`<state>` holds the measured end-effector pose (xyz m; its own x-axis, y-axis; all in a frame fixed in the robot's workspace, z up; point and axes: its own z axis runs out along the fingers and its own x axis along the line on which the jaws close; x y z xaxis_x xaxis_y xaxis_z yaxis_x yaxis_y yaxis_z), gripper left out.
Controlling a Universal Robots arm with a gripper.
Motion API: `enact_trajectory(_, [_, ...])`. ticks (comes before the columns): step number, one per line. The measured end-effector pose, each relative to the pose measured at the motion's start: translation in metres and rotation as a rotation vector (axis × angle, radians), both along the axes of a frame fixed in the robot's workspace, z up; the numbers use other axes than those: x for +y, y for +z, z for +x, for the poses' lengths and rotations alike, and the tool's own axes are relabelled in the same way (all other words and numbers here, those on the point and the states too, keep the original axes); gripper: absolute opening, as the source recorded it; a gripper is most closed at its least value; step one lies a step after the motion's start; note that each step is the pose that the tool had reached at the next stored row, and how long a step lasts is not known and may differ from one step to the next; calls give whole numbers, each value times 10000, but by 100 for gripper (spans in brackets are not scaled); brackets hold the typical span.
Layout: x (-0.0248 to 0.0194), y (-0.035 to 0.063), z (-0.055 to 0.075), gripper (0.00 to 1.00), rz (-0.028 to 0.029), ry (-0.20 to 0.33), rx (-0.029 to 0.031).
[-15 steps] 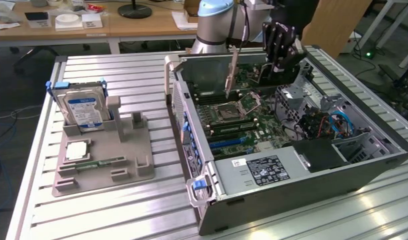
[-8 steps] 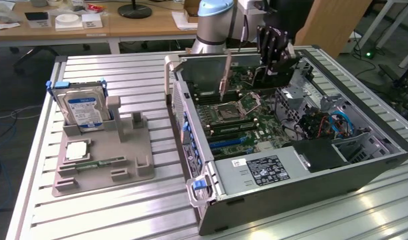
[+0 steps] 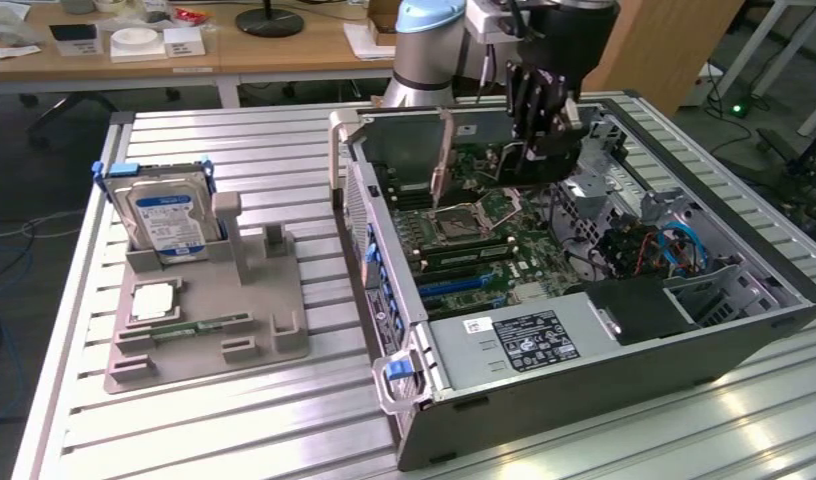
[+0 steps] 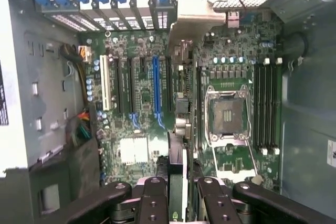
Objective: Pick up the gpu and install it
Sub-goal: 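Insert the gpu into the slot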
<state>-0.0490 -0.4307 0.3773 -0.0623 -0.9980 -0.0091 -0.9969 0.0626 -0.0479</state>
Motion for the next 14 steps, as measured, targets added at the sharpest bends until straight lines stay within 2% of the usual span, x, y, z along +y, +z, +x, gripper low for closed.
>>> enact_trajectory(2, [-1, -33, -38, 27, 1, -37, 0])
enact_trajectory(4, [-22, -54, -43, 27, -2, -92, 2])
enact_trajectory(8, [-137, -92, -43, 27, -1, -139, 1])
enact_trajectory(11, [-151, -143, -51, 27, 0, -96, 9])
enact_trajectory(14, [-152, -197, -54, 27, 1, 201, 31])
